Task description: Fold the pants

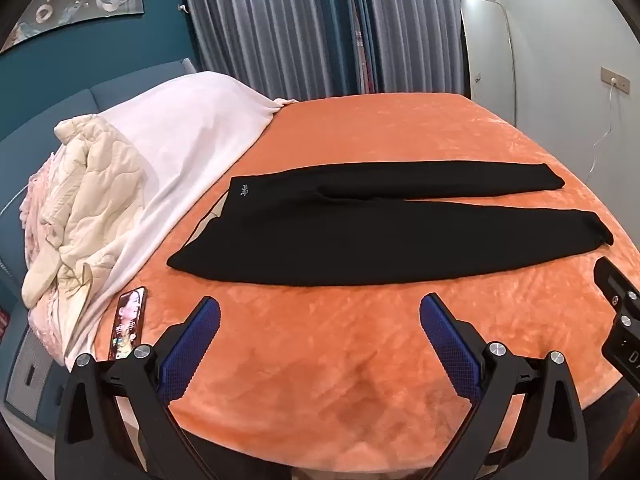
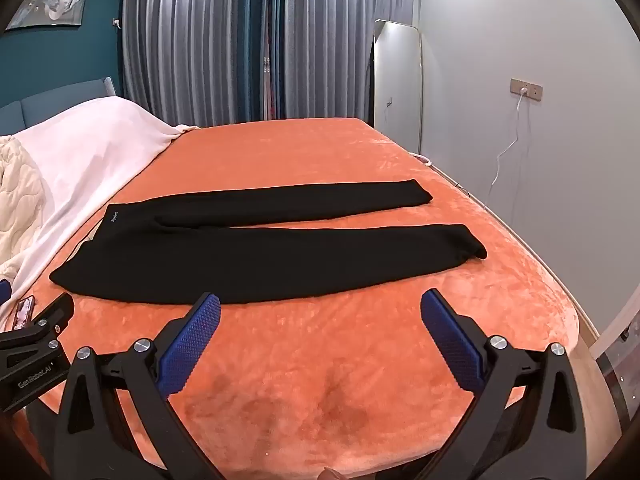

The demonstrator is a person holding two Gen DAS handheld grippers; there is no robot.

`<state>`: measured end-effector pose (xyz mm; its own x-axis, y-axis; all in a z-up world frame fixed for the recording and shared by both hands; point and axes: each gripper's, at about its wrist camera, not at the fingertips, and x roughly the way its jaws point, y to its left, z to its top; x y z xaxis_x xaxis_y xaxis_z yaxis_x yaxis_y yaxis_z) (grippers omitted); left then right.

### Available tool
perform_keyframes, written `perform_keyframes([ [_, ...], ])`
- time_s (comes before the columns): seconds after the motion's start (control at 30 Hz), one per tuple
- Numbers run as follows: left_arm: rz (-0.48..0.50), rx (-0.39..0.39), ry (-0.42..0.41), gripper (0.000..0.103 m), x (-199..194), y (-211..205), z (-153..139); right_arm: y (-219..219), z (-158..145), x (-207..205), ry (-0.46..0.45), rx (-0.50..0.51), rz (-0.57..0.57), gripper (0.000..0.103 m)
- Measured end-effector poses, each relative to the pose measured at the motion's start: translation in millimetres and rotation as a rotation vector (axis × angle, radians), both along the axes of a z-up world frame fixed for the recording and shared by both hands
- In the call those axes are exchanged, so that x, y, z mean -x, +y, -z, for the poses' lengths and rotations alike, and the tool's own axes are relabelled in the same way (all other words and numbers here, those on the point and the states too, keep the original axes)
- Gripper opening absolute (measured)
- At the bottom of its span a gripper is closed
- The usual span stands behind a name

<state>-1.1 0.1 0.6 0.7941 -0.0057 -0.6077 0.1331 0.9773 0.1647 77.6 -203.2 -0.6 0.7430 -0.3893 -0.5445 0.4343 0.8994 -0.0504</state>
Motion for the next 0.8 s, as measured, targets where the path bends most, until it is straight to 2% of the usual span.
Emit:
perform_keyframes([
  [0.3, 0.011, 0.009, 0.021, 0.098, 0, -12, 0, 1, -2, -1, 0.008, -0.002, -0.003, 0.098],
  [0.8, 0.021, 0.016, 0.019, 0.098, -4, -2, 3, 0, 2, -3, 0.017, 0.003, -0.01, 0.098],
])
